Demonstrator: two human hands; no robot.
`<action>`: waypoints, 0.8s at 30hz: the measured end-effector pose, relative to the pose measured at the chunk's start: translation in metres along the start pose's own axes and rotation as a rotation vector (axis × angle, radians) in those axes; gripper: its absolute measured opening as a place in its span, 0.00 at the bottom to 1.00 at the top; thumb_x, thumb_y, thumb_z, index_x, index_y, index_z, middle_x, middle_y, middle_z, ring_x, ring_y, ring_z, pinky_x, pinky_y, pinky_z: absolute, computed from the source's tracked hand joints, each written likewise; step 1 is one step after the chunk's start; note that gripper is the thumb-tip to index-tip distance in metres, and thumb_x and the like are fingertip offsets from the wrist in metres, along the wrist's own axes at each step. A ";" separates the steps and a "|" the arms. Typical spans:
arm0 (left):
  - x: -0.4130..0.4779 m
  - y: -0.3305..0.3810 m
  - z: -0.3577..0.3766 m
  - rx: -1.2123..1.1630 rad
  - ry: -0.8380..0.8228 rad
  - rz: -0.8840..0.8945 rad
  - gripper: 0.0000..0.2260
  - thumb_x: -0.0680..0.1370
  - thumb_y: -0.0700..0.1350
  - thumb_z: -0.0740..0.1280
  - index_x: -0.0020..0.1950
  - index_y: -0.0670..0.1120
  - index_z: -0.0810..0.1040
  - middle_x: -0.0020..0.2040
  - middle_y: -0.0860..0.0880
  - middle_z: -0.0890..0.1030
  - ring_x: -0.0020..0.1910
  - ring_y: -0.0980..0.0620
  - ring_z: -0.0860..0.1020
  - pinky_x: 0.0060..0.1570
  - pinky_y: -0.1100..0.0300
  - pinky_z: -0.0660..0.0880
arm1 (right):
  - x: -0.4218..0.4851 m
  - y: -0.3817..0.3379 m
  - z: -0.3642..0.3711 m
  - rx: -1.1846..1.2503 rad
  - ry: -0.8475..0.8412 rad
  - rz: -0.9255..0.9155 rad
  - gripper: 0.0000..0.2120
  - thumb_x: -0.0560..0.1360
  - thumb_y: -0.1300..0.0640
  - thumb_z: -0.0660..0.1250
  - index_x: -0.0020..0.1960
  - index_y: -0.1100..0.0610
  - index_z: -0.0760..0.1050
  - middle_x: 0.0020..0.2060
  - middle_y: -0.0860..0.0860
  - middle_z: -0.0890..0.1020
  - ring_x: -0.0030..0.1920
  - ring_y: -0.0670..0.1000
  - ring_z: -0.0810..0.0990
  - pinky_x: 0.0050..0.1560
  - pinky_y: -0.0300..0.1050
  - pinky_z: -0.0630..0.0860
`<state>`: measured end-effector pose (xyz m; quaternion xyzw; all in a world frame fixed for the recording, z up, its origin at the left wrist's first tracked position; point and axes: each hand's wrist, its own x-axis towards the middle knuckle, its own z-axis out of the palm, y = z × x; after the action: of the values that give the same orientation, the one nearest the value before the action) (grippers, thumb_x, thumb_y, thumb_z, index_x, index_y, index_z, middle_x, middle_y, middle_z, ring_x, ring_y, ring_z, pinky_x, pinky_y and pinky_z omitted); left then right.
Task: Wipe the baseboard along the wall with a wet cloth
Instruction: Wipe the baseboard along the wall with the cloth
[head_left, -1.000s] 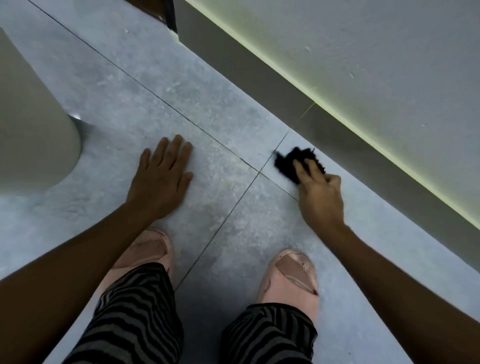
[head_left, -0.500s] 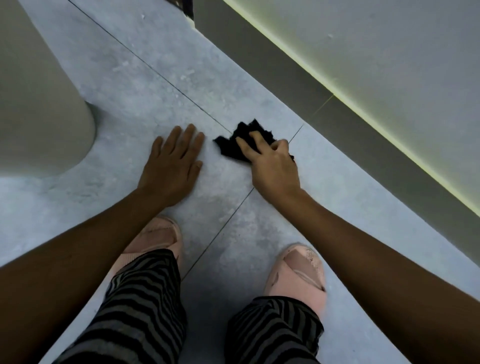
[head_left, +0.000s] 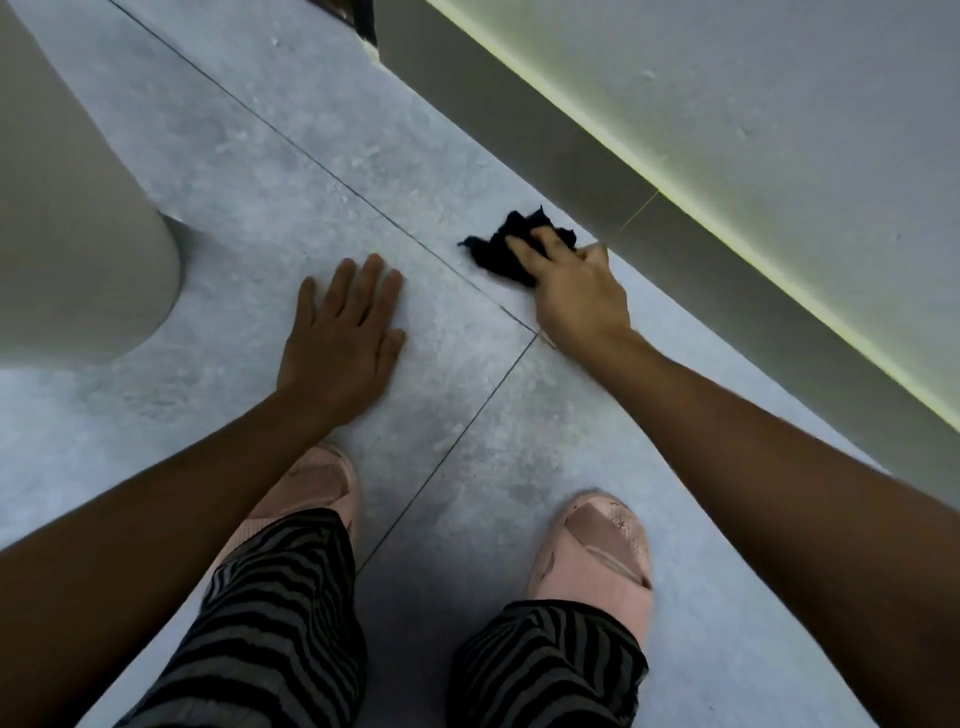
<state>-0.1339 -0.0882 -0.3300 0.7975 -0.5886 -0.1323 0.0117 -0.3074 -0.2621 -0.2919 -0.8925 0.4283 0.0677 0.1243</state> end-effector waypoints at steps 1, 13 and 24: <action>0.000 0.004 0.001 -0.001 0.003 -0.005 0.29 0.79 0.56 0.44 0.77 0.43 0.53 0.78 0.41 0.54 0.76 0.40 0.53 0.72 0.41 0.47 | 0.005 0.003 -0.002 -0.016 0.002 -0.004 0.32 0.77 0.65 0.54 0.74 0.38 0.57 0.74 0.41 0.60 0.59 0.57 0.64 0.42 0.46 0.70; 0.046 0.051 -0.007 0.020 -0.045 0.107 0.35 0.74 0.63 0.35 0.78 0.48 0.47 0.79 0.46 0.47 0.78 0.44 0.46 0.73 0.43 0.42 | -0.125 0.125 0.017 -0.110 0.084 0.378 0.34 0.74 0.70 0.56 0.75 0.46 0.59 0.73 0.47 0.64 0.52 0.61 0.66 0.39 0.45 0.68; 0.066 -0.024 -0.018 -0.039 0.047 -0.237 0.31 0.80 0.59 0.48 0.78 0.46 0.45 0.79 0.43 0.46 0.77 0.43 0.46 0.74 0.44 0.43 | 0.008 0.023 -0.003 -0.215 -0.057 0.039 0.34 0.77 0.65 0.53 0.78 0.45 0.45 0.77 0.46 0.52 0.61 0.58 0.64 0.55 0.52 0.73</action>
<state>-0.0895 -0.1457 -0.3296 0.8640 -0.4869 -0.1255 0.0253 -0.3202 -0.2828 -0.2941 -0.8899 0.4321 0.1410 0.0384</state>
